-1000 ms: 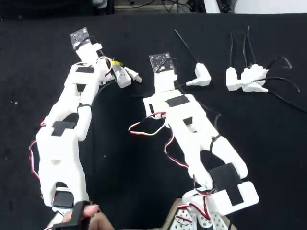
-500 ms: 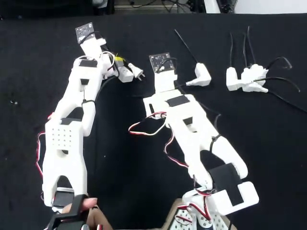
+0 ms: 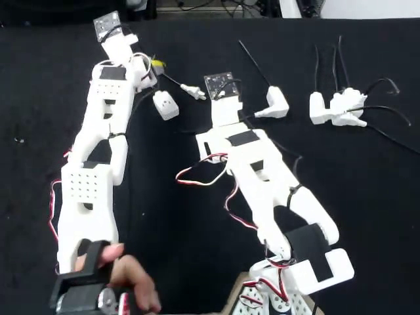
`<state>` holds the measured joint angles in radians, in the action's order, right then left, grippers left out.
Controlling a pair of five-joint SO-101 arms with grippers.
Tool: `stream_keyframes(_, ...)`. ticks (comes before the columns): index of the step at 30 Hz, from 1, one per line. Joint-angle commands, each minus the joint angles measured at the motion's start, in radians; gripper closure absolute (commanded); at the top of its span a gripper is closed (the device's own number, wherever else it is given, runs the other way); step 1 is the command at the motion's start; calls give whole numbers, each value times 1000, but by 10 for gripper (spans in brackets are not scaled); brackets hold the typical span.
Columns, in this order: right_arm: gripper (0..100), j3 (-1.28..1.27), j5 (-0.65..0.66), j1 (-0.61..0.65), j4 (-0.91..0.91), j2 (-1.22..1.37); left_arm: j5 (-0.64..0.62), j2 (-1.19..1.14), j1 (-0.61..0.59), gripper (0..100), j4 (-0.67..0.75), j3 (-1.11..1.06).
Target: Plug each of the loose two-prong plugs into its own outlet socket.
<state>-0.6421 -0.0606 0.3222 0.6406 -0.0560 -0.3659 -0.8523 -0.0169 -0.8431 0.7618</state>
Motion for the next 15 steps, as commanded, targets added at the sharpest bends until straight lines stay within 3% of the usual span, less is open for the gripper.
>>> stream_keyframes(1,825,22,11,8,-31,-47,-25,-38,-5,718,132,71)
stream_keyframes(15,825,8,11,6,-51,-47,-23,-187,2,723,325,71)
